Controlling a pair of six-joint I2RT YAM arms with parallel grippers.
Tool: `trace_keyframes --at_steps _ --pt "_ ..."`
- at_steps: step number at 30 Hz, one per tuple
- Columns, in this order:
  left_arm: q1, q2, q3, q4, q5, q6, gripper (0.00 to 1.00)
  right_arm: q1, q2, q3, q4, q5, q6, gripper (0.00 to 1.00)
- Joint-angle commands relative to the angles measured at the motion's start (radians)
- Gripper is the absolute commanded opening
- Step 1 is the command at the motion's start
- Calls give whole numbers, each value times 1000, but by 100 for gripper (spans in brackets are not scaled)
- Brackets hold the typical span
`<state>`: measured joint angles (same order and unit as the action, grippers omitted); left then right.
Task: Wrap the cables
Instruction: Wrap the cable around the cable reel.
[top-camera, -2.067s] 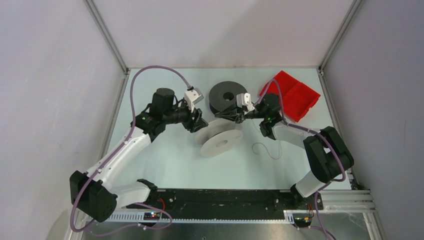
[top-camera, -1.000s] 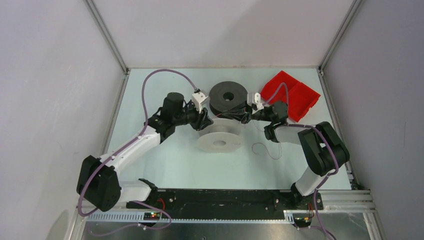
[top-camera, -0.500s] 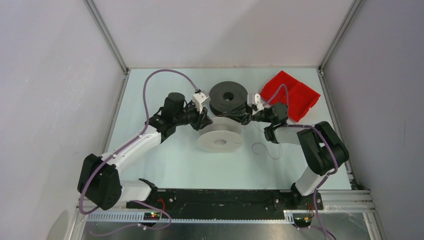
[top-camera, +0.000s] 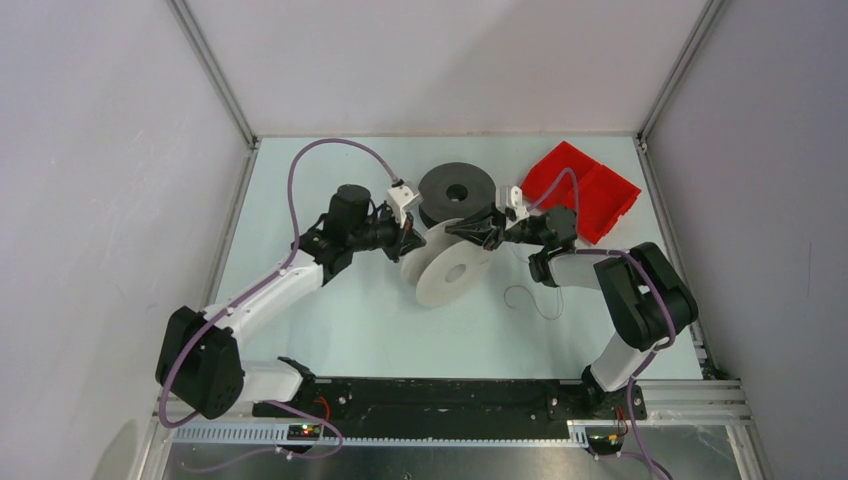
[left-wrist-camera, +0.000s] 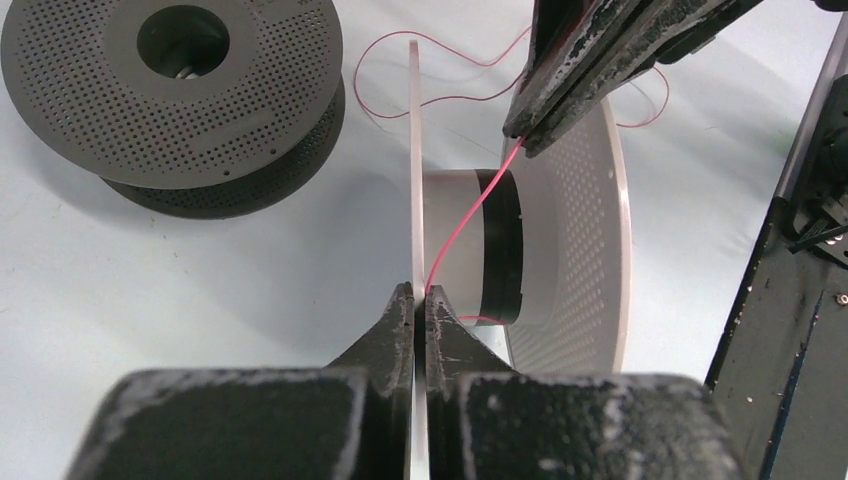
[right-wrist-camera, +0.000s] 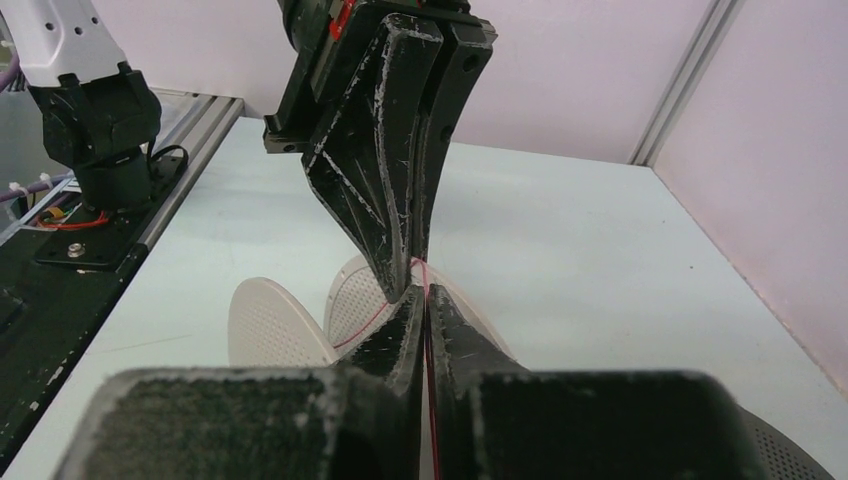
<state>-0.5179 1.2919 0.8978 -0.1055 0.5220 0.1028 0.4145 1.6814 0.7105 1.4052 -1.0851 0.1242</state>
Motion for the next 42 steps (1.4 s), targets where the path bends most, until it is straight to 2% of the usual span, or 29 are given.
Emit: trace_keyframes --at_steps 1,2,6,8,10,12,15,19,20,22,25,28,30,33,38,42 --pt "-2 -20 41 -1 -65 -22 0 -7 3 -3 80 -4 27 12" --pt "-2 -35 42 -14 -74 -20 0 -8 -2 -3 90 -4 39 15" --pt "-1 -110 35 -48 -152 -22 0 -31 -77 -3 93 43 163 34" --pt "5 -143 44 -91 -221 -37 0 -48 -128 -2 85 83 239 38" --pt "23 -167 65 -146 -253 -57 0 -75 -174 -2 54 136 307 38" --pt "56 -197 78 -188 -223 -72 0 -103 -234 -2 -25 185 340 37" --pt "105 -267 83 -222 -184 -94 0 -110 -292 -2 -214 210 282 39" --pt "118 -368 81 -253 -156 -83 0 -78 -360 -2 -535 290 111 48" --pt "118 -383 80 -256 -156 -78 0 -59 -376 -2 -572 349 96 52" --pt "123 -422 85 -274 -153 -76 0 -33 -389 -2 -665 430 57 55" --pt "133 -466 110 -325 -161 -76 0 -2 -385 -2 -742 474 -27 56" --pt "139 -492 148 -365 -163 -84 0 21 -365 -2 -740 448 -92 56" --pt "142 -507 173 -379 -157 -94 0 21 -345 -7 -703 373 -148 54" --pt "143 -525 203 -389 -141 -134 0 21 -303 -37 -561 261 -191 54" --pt "145 -531 250 -393 -142 -174 0 23 -205 -43 -346 156 -145 56" --pt "146 -529 285 -391 -147 -209 0 25 -130 -44 -191 114 -43 57"
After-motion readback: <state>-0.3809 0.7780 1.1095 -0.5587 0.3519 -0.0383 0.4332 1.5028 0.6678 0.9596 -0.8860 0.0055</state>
